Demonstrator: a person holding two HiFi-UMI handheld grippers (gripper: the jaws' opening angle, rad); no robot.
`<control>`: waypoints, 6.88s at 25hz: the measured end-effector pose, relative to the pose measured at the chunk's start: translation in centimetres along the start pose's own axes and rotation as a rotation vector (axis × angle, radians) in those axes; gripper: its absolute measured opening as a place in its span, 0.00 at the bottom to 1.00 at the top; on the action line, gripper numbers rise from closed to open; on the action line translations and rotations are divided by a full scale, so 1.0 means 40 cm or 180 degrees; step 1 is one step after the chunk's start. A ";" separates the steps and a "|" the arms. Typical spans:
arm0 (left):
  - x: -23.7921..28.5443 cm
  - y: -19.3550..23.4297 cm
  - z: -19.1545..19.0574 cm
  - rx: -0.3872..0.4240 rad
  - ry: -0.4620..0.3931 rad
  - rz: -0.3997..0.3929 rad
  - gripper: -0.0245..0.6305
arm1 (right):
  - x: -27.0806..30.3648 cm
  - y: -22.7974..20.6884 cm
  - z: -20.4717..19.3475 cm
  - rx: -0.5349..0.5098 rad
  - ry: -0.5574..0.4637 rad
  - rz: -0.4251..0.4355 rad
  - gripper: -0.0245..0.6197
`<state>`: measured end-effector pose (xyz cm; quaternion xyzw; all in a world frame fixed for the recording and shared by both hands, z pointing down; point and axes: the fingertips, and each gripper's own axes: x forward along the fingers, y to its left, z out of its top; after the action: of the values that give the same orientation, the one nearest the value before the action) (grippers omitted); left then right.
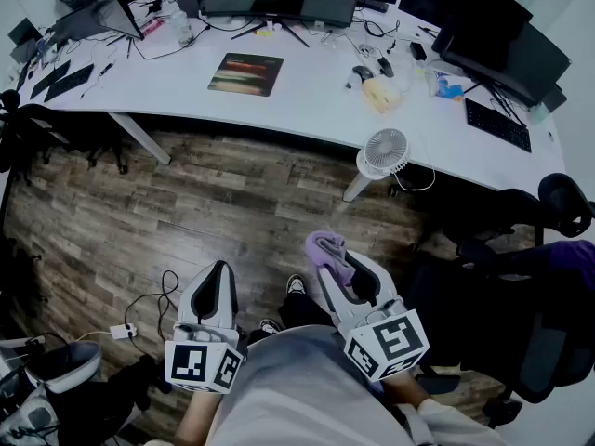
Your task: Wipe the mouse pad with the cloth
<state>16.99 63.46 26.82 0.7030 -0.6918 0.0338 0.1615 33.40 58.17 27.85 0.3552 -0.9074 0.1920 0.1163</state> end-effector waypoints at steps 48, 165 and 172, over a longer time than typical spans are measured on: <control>0.594 0.684 0.343 -0.0087 -0.0070 -0.0382 0.04 | 0.886 0.075 0.323 0.0399 -0.0011 -0.0174 0.28; 1.685 0.915 0.497 0.0245 0.0675 -0.1003 0.04 | 1.928 -0.739 0.229 0.1493 0.1081 -0.2006 0.26; 1.675 0.949 0.504 0.0284 0.0679 -0.0984 0.04 | 2.003 -0.682 0.246 0.1533 0.1027 -0.1880 0.26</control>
<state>-21.16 -6.17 32.75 0.7998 -0.5523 0.1136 0.2059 -6.25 -12.52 54.11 0.5827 -0.6658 0.4104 0.2207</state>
